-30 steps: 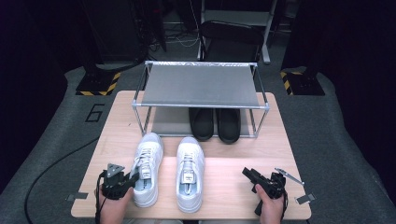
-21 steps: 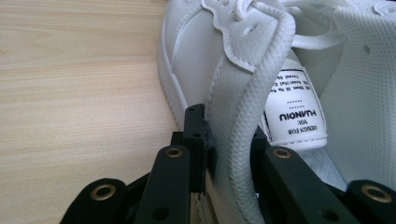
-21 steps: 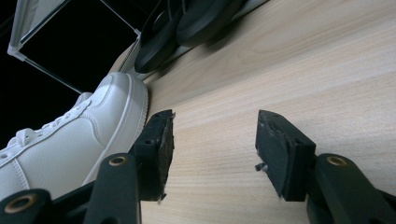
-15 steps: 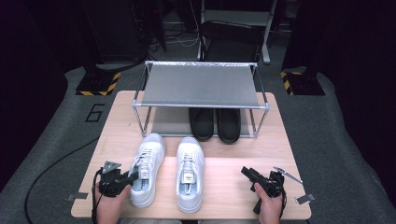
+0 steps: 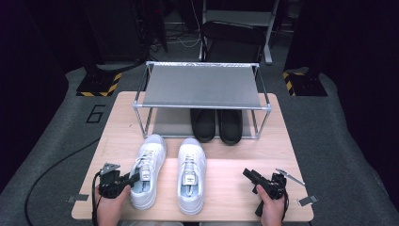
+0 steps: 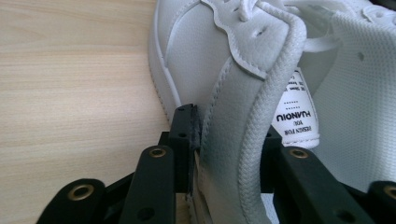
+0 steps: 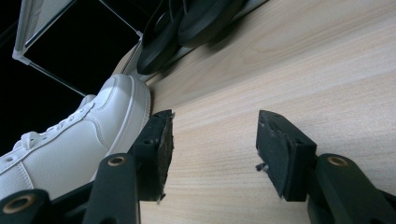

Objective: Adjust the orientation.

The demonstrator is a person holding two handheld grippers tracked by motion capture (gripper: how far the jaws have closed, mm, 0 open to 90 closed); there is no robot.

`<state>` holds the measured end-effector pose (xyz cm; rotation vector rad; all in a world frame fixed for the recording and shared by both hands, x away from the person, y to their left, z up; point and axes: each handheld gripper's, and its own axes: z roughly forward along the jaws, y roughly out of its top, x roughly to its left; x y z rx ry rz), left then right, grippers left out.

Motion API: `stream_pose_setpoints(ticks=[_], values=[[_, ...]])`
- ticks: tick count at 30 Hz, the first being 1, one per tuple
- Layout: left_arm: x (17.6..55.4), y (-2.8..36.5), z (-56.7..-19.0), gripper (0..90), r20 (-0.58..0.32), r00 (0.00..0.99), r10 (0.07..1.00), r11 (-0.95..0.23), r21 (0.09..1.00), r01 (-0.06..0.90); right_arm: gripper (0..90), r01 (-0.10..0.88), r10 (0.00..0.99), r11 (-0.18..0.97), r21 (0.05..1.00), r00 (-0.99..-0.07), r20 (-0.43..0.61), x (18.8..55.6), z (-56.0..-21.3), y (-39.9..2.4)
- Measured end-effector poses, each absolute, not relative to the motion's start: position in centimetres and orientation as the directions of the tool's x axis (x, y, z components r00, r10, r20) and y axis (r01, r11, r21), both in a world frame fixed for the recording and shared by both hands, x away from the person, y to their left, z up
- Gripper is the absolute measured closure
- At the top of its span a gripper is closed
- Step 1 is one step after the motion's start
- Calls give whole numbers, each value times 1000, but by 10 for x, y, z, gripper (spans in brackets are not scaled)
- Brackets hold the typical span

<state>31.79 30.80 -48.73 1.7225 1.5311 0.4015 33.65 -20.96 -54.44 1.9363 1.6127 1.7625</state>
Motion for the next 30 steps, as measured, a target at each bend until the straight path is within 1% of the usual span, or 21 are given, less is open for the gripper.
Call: stream_pose_setpoints(ticks=[2,3,7,12,14,17,19,24,30], values=[[317,307,-487,710,-253,214,944,33,714,700,461,617,694,-458,639,-201,692,337,-544,-209],[316,306,-487,724,-255,195,947,53,722,690,461,621,700,-447,643,-205,684,336,-545,-210],[312,304,-488,768,-234,188,954,50,743,668,461,623,700,-448,641,-201,685,337,-545,-210],[309,306,-491,783,-255,180,950,82,758,647,461,623,703,-447,642,-200,683,337,-547,-210],[308,306,-493,790,-255,177,951,89,771,631,461,627,687,-464,626,-191,701,337,-547,-210],[308,309,-492,797,-267,179,947,95,765,637,461,634,686,-471,613,-173,706,336,-546,-211],[308,310,-493,801,-270,178,946,100,768,632,461,630,689,-465,622,-184,701,337,-547,-212],[307,314,-492,813,-295,175,940,125,771,625,460,632,697,-459,624,-179,694,336,-545,-210],[307,316,-494,825,-288,177,941,128,787,603,460,625,693,-469,623,-177,699,336,-546,-211]])
